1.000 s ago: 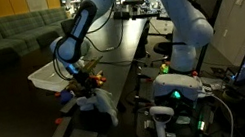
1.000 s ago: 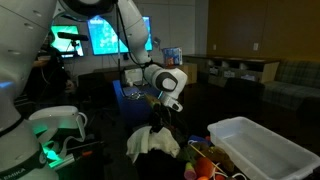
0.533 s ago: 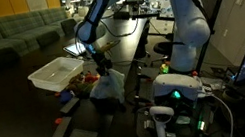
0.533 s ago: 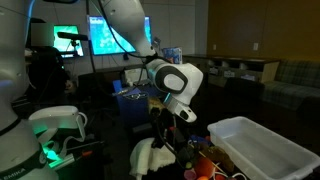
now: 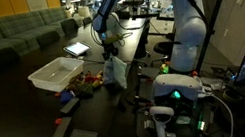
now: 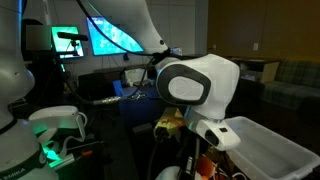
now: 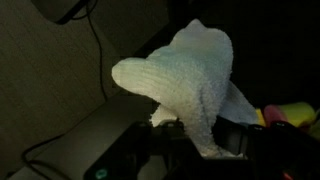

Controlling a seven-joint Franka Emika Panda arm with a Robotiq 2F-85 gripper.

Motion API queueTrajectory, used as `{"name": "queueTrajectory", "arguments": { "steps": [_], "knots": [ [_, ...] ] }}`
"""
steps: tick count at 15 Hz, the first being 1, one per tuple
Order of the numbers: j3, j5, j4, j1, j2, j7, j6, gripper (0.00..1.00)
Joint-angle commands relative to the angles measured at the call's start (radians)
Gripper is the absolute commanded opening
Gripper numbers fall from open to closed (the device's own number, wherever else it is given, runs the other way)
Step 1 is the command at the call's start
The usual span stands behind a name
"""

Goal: Use the cloth to push the objects on the table to the left, then put it in the box

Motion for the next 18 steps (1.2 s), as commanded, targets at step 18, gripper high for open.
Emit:
{"name": "queueTrajectory", "arguments": {
  "steps": [18],
  "knots": [
    [-0.094,0.024,0.551,0.118,0.68,0.526,0.277,0.14]
  ]
}}
